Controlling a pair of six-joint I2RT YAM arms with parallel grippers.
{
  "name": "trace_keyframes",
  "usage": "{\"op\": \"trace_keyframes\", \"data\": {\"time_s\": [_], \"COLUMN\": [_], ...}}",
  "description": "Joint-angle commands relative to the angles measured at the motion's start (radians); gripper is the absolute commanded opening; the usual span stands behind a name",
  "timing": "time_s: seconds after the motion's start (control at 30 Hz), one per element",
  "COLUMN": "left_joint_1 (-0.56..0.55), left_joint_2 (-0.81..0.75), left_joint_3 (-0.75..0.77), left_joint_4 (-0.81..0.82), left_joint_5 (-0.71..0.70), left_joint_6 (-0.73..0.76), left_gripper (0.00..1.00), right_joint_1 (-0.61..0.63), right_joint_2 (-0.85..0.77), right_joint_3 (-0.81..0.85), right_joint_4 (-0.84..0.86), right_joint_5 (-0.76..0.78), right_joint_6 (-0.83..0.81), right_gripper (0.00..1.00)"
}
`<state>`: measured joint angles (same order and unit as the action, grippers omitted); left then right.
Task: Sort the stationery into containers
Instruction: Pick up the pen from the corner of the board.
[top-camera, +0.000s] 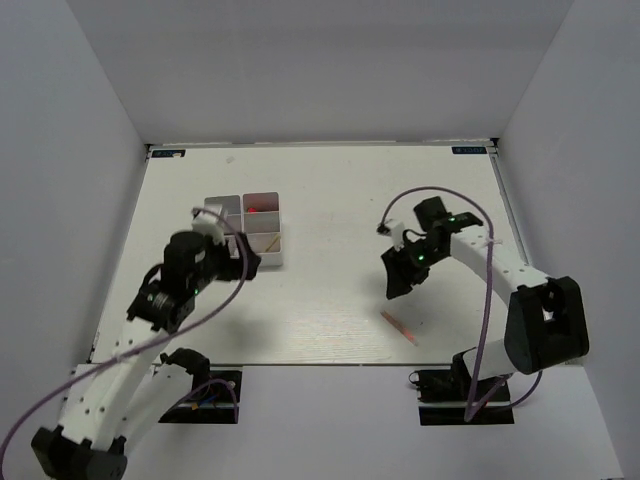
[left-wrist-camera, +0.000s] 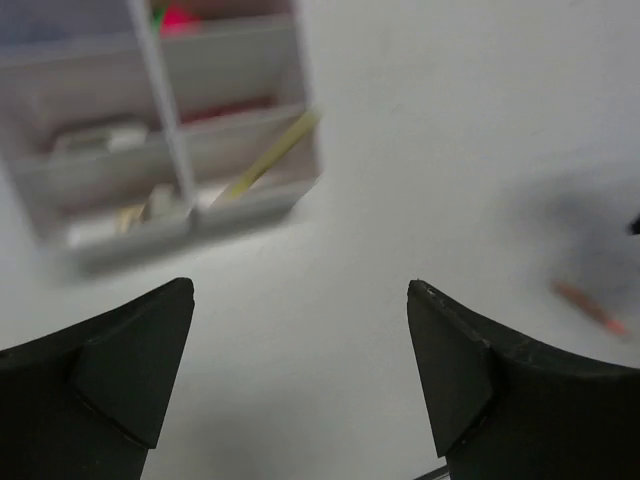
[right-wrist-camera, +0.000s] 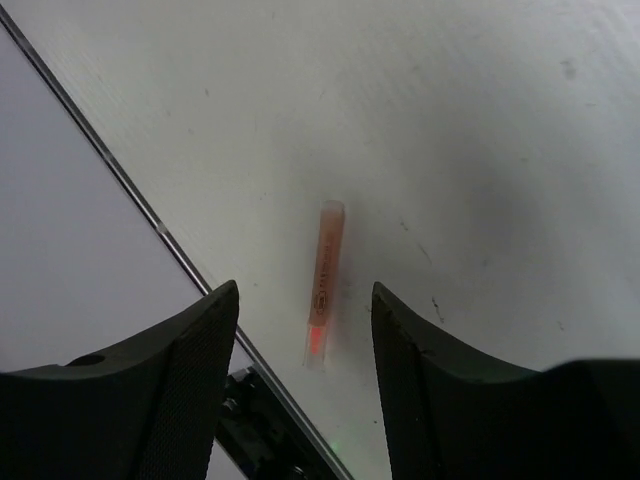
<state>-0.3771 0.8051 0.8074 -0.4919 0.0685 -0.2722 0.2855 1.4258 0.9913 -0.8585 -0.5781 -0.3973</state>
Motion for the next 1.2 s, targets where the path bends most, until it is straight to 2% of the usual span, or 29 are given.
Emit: {"op": "trace_keyframes", "data": {"time_s": [0.0,0.03,0.07,0.13,0.27,0.4,0.63,0.77,0.87,0.9,0.97,1.0,1.17], "left_joint_1": [0.000,0.001,0.001,0.001,0.003,0.009,0.007,0.009,0.007,0.009,0.009,0.007,0.007], "left_joint_2": [-0.209,-0.245,-0.280,-0.374,-0.429,-0.446,-0.475,-0.491,-0.495,-0.500,-0.503,-0.503,-0.518], "left_joint_3": [-0.184,-0.274,-0.299,-0.350,-0.349,-0.352,-0.352,-0.350,-0.352,-0.352,-0.352,-0.352,-0.355], "left_joint_4": [-0.225,-0.182,-0.172,-0.136,-0.140,-0.148,-0.155,-0.158,-0.160,-0.160,-0.163,-0.160,-0.160], "left_joint_5": [-0.242,-0.248,-0.256,-0.254,-0.305,-0.282,-0.289,-0.300,-0.306,-0.306,-0.306,-0.308,-0.317], "left_joint_6": [-0.091,-0.079,-0.075,-0.059,-0.054,-0.067,-0.065,-0.061,-0.061,-0.061,-0.058,-0.061,-0.061], "left_gripper": [0.99,0.99,0.99,0.99,1.00,1.00,1.00,1.00,1.00,1.00,1.00,1.00,1.00], "right_joint_1": [0.160,0.194,0.274,0.311,0.418,0.455,0.520,0.541,0.538,0.538,0.535,0.535,0.537], "right_joint_2": [-0.019,-0.018,-0.010,0.005,0.038,0.068,0.156,0.217,0.243,0.248,0.252,0.260,0.272], "right_joint_3": [-0.057,-0.063,-0.074,-0.106,-0.157,-0.174,-0.166,-0.158,-0.149,-0.149,-0.145,-0.140,-0.132], "right_joint_4": [0.028,0.045,0.064,0.108,0.171,0.197,0.216,0.196,0.164,0.148,0.144,0.136,0.139], "right_joint_5": [0.168,0.234,0.298,0.385,0.519,0.622,0.704,0.695,0.646,0.629,0.603,0.601,0.607], "right_joint_6": [-0.055,-0.042,-0.028,-0.009,0.049,0.074,0.109,0.130,0.147,0.149,0.158,0.160,0.164], "right_gripper": [0.59,0.59,0.59,0.57,0.55,0.55,0.52,0.44,0.30,0.22,0.12,0.02,0.00]}}
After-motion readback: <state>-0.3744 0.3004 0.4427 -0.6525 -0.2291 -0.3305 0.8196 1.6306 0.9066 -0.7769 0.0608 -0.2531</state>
